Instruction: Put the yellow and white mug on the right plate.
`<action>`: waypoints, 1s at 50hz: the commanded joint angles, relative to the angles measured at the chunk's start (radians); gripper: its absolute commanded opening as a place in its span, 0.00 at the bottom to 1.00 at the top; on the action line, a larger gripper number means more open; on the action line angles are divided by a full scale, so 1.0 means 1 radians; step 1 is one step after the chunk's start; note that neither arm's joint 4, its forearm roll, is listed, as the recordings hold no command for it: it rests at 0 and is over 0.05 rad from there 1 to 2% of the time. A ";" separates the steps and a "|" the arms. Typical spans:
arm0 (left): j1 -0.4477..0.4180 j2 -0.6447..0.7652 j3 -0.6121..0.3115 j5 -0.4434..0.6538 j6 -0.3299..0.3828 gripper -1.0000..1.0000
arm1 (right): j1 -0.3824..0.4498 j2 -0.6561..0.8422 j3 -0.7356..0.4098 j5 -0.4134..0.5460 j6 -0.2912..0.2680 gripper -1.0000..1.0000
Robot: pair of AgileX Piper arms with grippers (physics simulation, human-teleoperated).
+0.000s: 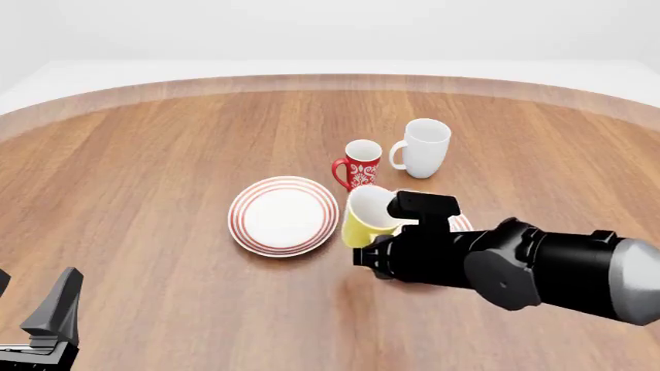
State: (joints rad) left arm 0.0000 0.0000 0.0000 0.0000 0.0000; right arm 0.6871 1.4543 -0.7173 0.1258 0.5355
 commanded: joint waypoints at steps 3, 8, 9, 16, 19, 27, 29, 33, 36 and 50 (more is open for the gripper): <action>0.000 0.000 0.000 0.000 0.000 1.00 | -0.070 -0.026 -0.031 0.056 -0.060 0.00; 0.000 0.000 0.000 0.000 0.000 1.00 | -0.086 -0.022 -0.041 0.071 -0.081 0.00; 0.000 0.000 0.000 0.000 0.000 1.00 | -0.092 -0.023 -0.047 0.078 -0.088 0.00; 0.000 0.000 0.000 0.000 0.000 1.00 | -0.124 -0.030 -0.063 0.109 -0.124 0.00; 0.000 0.000 0.000 0.000 0.000 1.00 | -0.136 -0.027 -0.067 0.114 -0.136 0.00; 0.000 0.000 0.000 0.000 0.000 1.00 | -0.172 -0.024 -0.077 0.129 -0.183 0.00; 0.000 0.000 0.000 0.000 0.000 1.00 | -0.185 -0.018 -0.072 0.124 -0.196 0.00; 0.000 0.000 0.000 0.000 0.000 1.00 | -0.195 -0.012 -0.069 0.119 -0.208 0.00; 0.000 0.000 0.000 0.000 0.000 1.00 | -0.204 -0.009 -0.067 0.116 -0.216 0.00; 0.000 0.000 0.000 0.000 0.000 1.00 | -0.259 0.011 -0.043 0.089 -0.299 0.00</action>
State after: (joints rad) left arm 0.0000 0.0000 0.0000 0.0000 0.0000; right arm 0.4626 1.4561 -0.7682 0.2310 0.2770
